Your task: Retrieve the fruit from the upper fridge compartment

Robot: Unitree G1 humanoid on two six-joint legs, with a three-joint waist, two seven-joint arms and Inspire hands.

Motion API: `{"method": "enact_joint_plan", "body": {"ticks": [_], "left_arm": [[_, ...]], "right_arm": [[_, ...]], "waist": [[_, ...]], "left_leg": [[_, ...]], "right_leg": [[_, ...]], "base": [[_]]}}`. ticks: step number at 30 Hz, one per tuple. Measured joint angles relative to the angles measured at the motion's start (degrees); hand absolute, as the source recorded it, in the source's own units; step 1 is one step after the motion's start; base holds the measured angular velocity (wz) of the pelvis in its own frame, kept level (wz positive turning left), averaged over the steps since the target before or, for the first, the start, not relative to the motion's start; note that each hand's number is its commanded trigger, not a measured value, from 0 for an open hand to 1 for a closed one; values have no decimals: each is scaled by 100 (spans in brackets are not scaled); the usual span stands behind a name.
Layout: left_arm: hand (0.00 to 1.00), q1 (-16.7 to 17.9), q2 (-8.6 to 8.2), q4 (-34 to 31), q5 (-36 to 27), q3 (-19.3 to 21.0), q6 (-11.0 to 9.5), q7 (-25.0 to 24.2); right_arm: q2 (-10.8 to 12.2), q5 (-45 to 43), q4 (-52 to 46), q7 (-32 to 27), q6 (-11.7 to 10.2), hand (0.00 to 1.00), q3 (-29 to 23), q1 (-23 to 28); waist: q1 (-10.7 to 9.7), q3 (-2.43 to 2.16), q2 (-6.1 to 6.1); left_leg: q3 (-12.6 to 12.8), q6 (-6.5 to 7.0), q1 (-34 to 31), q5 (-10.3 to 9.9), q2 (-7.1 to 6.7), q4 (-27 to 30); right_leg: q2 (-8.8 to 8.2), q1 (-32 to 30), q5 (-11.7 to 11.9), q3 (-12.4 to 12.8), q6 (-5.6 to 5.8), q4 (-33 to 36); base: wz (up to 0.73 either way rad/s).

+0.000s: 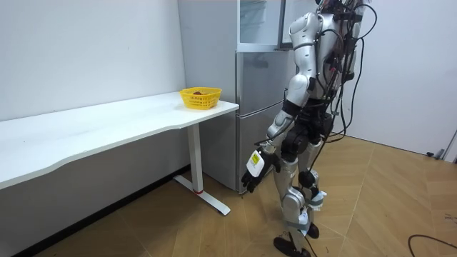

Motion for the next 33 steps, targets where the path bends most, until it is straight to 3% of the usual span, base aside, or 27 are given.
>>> {"method": "enact_joint_plan", "body": {"ticks": [20, 26, 33], "left_arm": [[0, -72, -9, -42, -1, 42, 1, 11], [0, -64, -9, -69, -1, 57, 1, -5], [0, -75, -9, -206, -4, 57, -18, 1]], "right_arm": [[-27, 22, 2, -33, 9, 0, -75, -3], [-28, 62, 11, 29, -7, 0, -499, -5], [-28, 50, 135, 89, -51, 0, -518, -5]], "waist": [[-32, -16, 42], [-35, -8, 42], [-129, -4, 19]], "left_leg": [[11, 0, -11, 0, 2, -3], [11, 0, -9, 0, 6, -3], [7, 0, -16, 0, 11, -6]], "right_leg": [[0, -39, 2, 48, -1, -22], [0, -56, 2, 58, -1, -95], [2, -51, 4, 66, -5, -68]], "base": [[0], [0], [0]]}}
